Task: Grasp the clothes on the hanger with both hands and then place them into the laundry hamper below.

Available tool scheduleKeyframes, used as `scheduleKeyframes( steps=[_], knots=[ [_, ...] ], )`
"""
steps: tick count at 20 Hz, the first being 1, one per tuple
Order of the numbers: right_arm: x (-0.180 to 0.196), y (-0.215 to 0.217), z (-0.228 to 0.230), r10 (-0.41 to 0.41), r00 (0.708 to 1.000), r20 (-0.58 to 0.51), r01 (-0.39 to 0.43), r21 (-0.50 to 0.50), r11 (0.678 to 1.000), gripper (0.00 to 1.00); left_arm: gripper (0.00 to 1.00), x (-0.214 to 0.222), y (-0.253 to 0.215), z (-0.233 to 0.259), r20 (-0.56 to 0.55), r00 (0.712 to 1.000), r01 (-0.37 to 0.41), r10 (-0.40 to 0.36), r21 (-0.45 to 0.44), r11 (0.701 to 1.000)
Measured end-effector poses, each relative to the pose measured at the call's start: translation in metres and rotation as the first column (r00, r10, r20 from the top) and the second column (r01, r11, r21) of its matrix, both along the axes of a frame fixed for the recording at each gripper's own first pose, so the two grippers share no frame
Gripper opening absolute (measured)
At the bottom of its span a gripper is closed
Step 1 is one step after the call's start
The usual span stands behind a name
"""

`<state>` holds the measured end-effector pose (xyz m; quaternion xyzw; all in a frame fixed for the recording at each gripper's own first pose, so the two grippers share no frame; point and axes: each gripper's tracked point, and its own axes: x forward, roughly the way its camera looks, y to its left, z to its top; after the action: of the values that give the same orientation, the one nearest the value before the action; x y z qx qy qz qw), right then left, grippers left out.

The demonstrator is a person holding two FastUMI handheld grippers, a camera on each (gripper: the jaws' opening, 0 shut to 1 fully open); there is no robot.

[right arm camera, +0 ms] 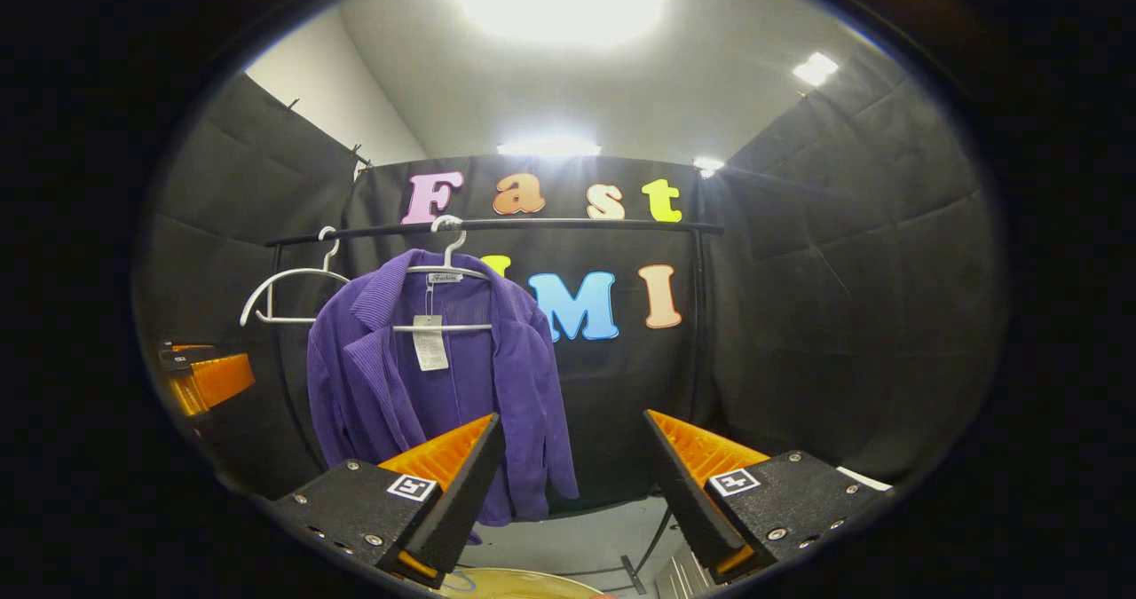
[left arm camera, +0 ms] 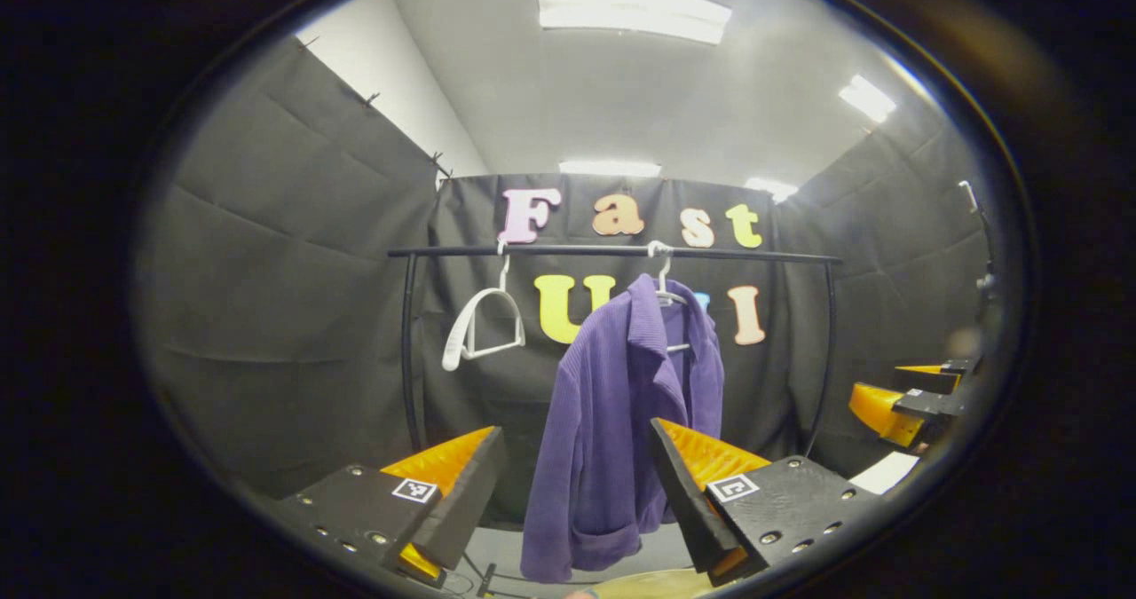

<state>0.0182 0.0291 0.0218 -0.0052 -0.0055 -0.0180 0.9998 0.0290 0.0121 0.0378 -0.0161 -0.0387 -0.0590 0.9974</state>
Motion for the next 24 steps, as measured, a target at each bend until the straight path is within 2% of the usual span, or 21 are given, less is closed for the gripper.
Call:
scheduleKeyframes(
  steps=[8, 9, 10, 12, 13, 14, 15, 18, 20, 23, 24],
  knots=[
    [0.035, 0.002, 0.033, 0.029, 0.999, 0.044, -0.029, 0.014, 0.999, 0.95, 0.98, 0.029, -0.025, 0.021, -0.010, 0.999, 0.051, -0.051, -0.012, 0.999],
    [0.042, 0.002, 0.035, 0.037, 0.998, 0.050, -0.038, 0.013, 0.999, 0.95, 0.93, 0.033, -0.028, 0.022, -0.009, 0.999, 0.049, -0.049, -0.012, 0.999],
    [0.050, 0.003, 0.036, 0.046, 0.997, 0.056, -0.047, 0.012, 0.999, 0.95, 0.98, 0.036, -0.032, 0.024, -0.008, 0.999, 0.049, -0.049, -0.015, 0.999],
    [0.065, 0.003, 0.039, 0.069, 0.996, 0.060, -0.070, 0.014, 0.997, 0.95, 0.98, 0.045, -0.042, 0.028, -0.005, 0.999, 0.049, -0.049, -0.020, 0.999],
    [0.078, 0.004, 0.039, 0.083, 0.994, 0.064, -0.085, 0.017, 0.996, 0.92, 0.98, 0.051, -0.048, 0.028, -0.004, 0.999, 0.046, -0.046, -0.021, 0.999],
    [0.089, 0.005, 0.040, 0.099, 0.993, 0.070, -0.100, 0.020, 0.995, 0.95, 0.98, 0.056, -0.053, 0.030, -0.005, 0.999, 0.040, -0.040, -0.021, 0.999],
    [0.099, 0.006, 0.042, 0.112, 0.991, 0.079, -0.114, 0.024, 0.993, 0.95, 0.98, 0.062, -0.058, 0.030, -0.006, 1.000, 0.030, -0.030, -0.022, 0.999],
    [0.128, 0.007, 0.044, 0.149, 0.985, 0.088, -0.152, 0.034, 0.988, 0.95, 0.90, 0.080, -0.070, 0.032, -0.001, 1.000, -0.005, 0.005, -0.029, 1.000],
    [0.145, 0.009, 0.050, 0.174, 0.980, 0.099, -0.179, 0.039, 0.983, 0.95, 0.94, 0.092, -0.078, 0.030, -0.001, 1.000, -0.026, 0.026, -0.034, 0.999],
    [0.168, 0.012, 0.056, 0.211, 0.971, 0.115, -0.216, 0.035, 0.976, 0.95, 0.94, 0.110, -0.089, 0.023, -0.016, 0.999, -0.050, 0.049, -0.026, 0.998],
    [0.175, 0.014, 0.058, 0.224, 0.967, 0.119, -0.229, 0.034, 0.973, 0.92, 0.89, 0.115, -0.093, 0.022, -0.020, 0.998, -0.058, 0.058, -0.022, 0.998]
  ],
)
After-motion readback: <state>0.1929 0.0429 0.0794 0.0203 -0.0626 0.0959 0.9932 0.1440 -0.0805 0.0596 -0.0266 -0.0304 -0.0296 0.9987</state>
